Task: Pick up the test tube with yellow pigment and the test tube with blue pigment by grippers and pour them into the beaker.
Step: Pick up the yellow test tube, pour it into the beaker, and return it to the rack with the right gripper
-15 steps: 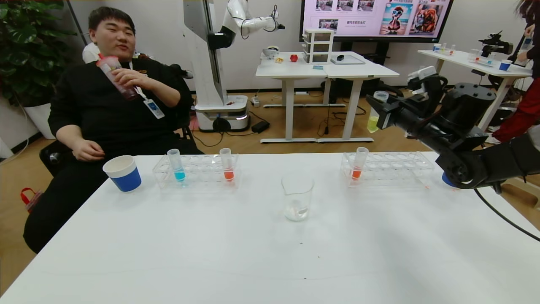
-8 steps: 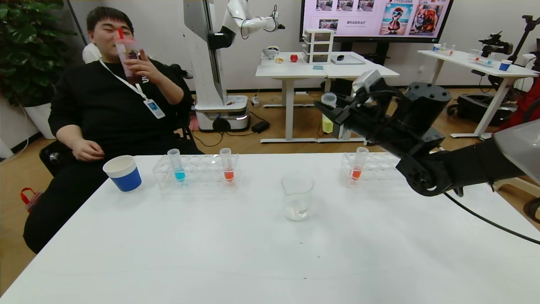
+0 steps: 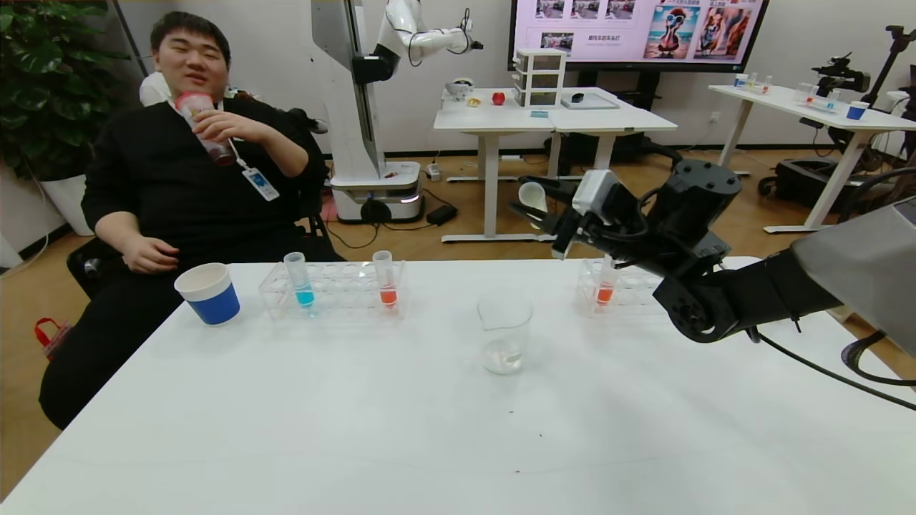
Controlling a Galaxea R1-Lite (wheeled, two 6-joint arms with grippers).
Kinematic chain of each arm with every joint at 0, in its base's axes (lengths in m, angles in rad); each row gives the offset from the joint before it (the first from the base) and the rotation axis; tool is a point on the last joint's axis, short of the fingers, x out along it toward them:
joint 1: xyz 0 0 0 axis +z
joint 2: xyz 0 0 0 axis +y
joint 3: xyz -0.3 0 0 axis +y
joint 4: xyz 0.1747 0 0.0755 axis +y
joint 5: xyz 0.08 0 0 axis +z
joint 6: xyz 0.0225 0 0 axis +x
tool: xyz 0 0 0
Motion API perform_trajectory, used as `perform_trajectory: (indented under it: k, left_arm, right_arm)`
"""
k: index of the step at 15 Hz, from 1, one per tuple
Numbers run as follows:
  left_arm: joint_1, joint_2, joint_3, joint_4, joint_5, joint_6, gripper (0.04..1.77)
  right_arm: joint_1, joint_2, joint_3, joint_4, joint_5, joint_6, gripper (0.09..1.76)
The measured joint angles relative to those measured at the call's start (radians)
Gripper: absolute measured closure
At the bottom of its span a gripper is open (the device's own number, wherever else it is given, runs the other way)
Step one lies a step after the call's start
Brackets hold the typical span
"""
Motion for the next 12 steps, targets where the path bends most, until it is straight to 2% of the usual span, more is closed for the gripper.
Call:
perform_trajectory:
  k: [2, 5, 12]
  left_arm:
    - [0.0, 0.0, 0.0, 0.0, 0.0, 0.0, 0.06]
    - [0.0, 0.0, 0.0, 0.0, 0.0, 0.0, 0.06]
    - [0.0, 0.0, 0.0, 0.0, 0.0, 0.0, 0.06]
  right_arm:
    - [-0.005, 0.007, 0.003, -0.001, 0.053, -0.094, 1.34]
    - [-0.01, 0.027, -0.002, -0.014, 0.067, -0.24, 1.34]
    - [-0.002, 0.069, 0.026, -0.068, 0.118, -0.37, 1.34]
